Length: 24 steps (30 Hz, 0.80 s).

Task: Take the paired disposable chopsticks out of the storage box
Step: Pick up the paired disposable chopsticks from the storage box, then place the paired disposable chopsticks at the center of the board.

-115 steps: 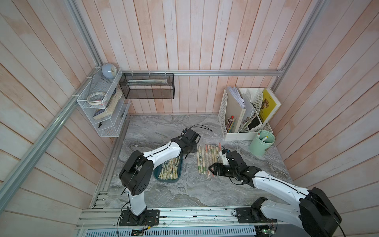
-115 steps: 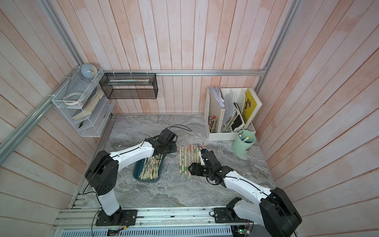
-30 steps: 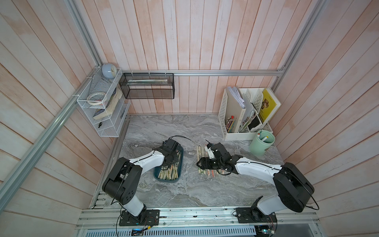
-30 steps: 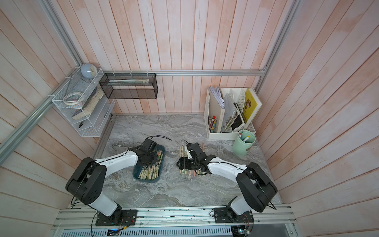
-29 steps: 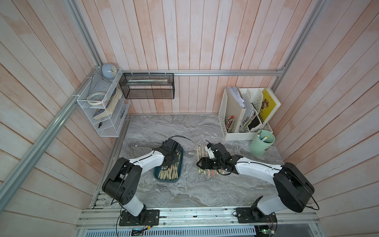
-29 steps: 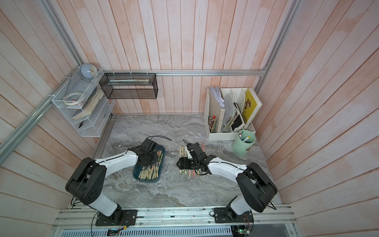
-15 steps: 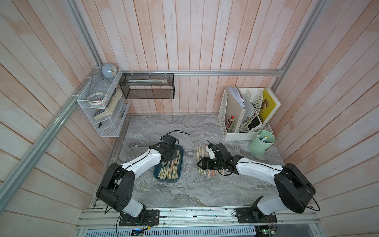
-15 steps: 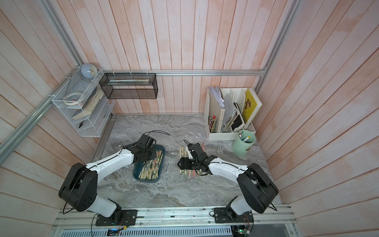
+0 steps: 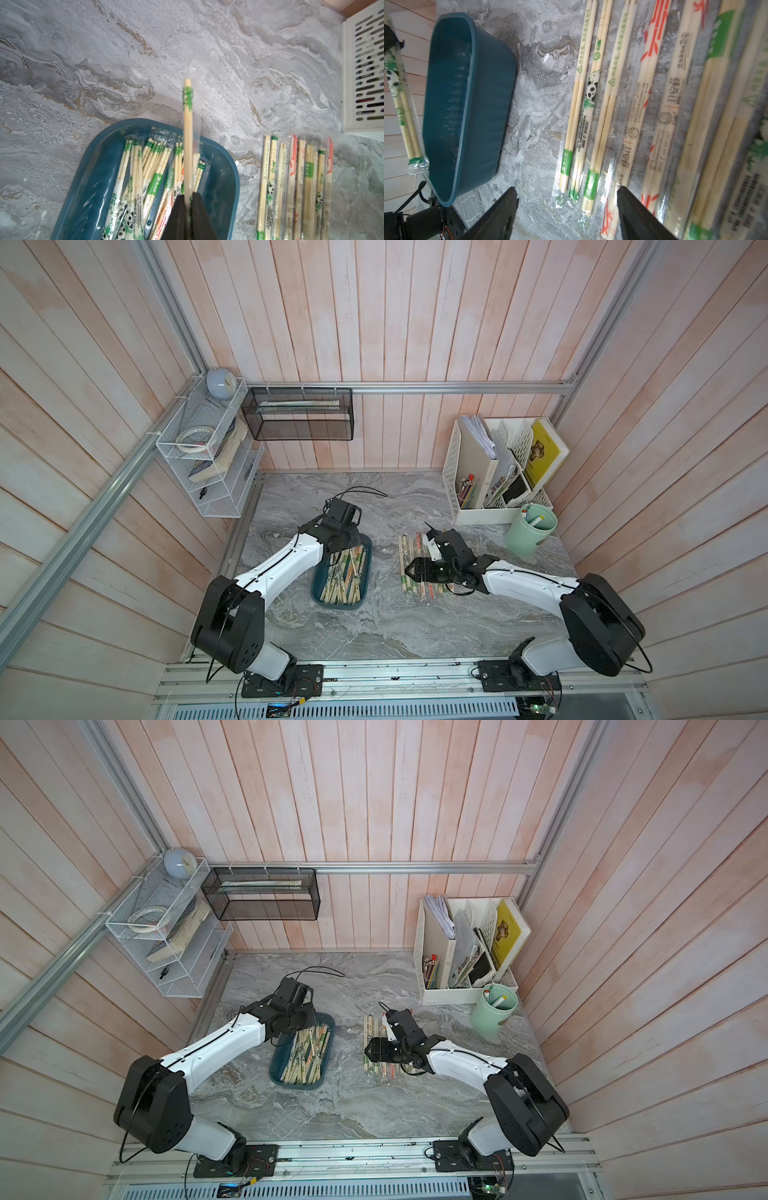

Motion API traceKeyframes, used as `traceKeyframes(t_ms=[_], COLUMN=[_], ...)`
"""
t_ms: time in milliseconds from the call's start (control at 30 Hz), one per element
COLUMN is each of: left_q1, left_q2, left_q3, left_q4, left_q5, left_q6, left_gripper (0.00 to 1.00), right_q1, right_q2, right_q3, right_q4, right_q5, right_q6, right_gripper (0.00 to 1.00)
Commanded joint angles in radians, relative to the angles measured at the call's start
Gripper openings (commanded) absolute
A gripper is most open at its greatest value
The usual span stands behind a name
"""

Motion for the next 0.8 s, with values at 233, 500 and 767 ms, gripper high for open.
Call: traceKeyframes(t_ms=[233, 500, 767], left_q1=[-0.037, -0.122, -0.191], left_q2=[0.027, 0.103, 0.221], left_q3=[0.090, 0.125, 0.156], left_q4=[0.021, 0.087, 0.178], left_q5=[0.051, 0.087, 0.144], left_q6=[0.004, -0.020, -0.025], left_gripper=[0.10, 0.10, 0.10], right_q1=[-0.030, -0.047, -0.050], right_q2=[-0.043, -0.083, -0.149], right_q3=[-0.019, -0.075, -0.133], right_q4=[-0.014, 0.003, 0.003], right_q5=[0.016, 0.017, 0.032], right_q6=[-0.024, -0.012, 0.014], right_gripper=[0.78, 0.78, 0.78])
